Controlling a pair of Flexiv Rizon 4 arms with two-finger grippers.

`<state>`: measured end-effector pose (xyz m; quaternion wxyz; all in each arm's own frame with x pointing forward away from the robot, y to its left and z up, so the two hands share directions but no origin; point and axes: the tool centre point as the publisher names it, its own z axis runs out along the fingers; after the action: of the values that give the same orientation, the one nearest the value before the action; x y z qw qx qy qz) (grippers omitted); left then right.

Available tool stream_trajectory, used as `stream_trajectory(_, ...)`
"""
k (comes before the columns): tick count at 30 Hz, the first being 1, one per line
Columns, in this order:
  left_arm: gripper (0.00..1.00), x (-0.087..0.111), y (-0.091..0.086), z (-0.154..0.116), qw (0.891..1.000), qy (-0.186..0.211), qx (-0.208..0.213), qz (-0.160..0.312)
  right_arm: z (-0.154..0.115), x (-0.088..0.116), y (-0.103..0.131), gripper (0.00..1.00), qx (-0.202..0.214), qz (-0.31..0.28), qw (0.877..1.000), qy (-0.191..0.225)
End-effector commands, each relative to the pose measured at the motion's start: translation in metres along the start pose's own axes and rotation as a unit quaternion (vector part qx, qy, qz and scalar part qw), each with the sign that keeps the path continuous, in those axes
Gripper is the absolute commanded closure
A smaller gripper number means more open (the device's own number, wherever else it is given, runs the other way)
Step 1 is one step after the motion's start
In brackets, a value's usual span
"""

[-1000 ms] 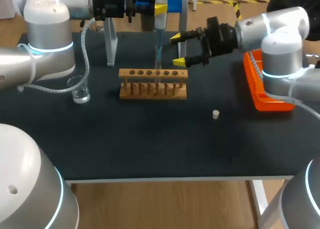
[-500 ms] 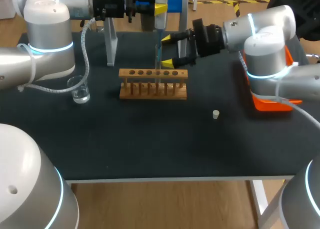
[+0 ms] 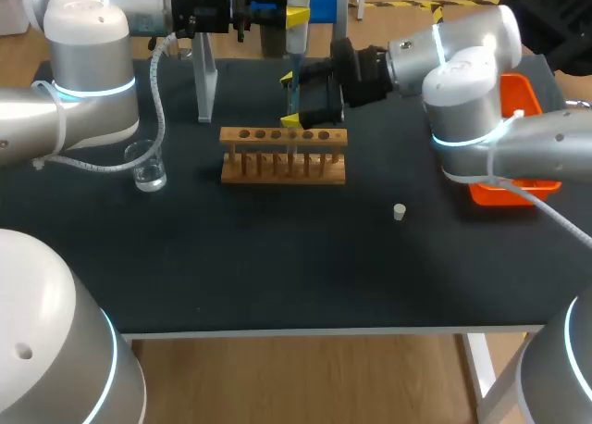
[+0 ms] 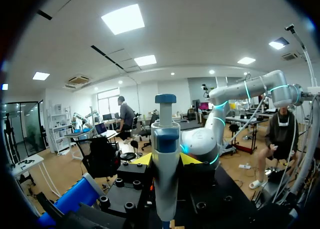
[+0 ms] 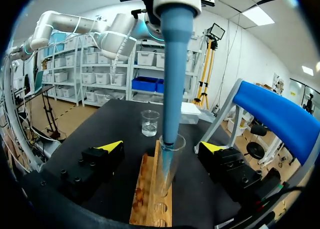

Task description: Invert the test tube, pick up the pipette, mount the tip to pipette, aspirate from beaker and dispense into the tube, eject the tip, return the pipette, and cap with the stopper.

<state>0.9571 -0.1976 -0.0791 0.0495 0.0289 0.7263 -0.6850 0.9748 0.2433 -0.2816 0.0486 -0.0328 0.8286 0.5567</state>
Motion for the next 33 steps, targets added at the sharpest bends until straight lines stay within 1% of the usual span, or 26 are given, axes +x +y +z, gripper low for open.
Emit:
stream_trajectory(1, 1.0, -0.001, 0.0, 0.0, 1.0, 0.0, 0.0, 0.0, 0.006, -0.002, -0.006, 0.0, 0.009, 0.007, 1.0, -0.007)
stream_trajectory(13, 1.0, -0.001, 0.0, 0.0, 1.0, 0.0, 0.0, 0.0, 0.012, -0.003, -0.02, 0.0, 0.041, 0.018, 0.999, -0.031)
stream_trajectory(33, 1.0, -0.001, 0.0, 0.0, 1.0, 0.0, 0.0, 0.0, 0.017, -0.005, -0.027, 0.0, 0.061, 0.016, 0.997, -0.043)
